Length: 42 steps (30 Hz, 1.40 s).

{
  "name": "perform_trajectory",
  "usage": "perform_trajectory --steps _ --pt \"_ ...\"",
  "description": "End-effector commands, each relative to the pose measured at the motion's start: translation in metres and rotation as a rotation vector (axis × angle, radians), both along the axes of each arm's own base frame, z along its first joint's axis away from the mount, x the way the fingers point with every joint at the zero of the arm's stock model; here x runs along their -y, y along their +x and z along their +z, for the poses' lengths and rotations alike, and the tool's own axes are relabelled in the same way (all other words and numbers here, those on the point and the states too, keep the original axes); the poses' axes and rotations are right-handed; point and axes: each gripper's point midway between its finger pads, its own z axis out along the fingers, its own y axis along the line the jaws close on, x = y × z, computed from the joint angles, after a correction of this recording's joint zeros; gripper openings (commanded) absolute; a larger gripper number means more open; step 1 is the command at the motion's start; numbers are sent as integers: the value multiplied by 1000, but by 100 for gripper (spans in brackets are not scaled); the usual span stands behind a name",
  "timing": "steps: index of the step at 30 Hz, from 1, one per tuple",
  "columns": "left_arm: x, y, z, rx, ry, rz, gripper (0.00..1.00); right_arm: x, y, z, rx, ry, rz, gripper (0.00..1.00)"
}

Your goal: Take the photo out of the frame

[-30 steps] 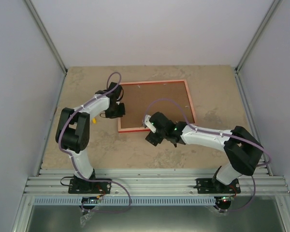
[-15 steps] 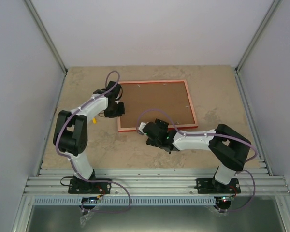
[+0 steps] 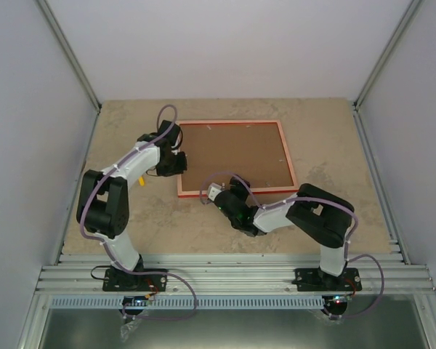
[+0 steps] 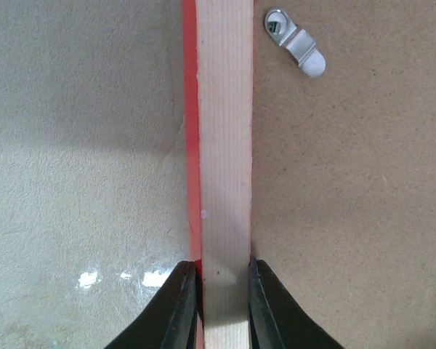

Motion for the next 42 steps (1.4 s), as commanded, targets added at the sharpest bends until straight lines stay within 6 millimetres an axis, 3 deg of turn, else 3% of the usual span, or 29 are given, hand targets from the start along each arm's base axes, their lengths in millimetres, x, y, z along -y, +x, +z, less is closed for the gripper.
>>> perform_trajectory --steps 1,10,13,20,28,35,37,42 --pt "14 5 28 65 -97 -18 7 -5 10 8 125 2 -13 85" --pt "12 3 24 54 -84 -16 8 -10 15 11 206 -22 15 72" --pt "9 7 24 60 -66 -6 10 -10 15 16 220 -24 24 62" --pt "0 22 28 68 -31 26 18 -10 11 36 253 -20 28 30" --pt "-10 42 39 90 -54 69 28 -17 6 67 254 2 52 12" --pt "-15 52 92 210 -122 113 51 -23 5 94 229 25 64 0" --pt "-25 52 115 270 -136 148 52 -27 5 103 210 43 70 0" --pt "-66 42 183 468 -133 261 69 -37 2 135 126 125 90 0"
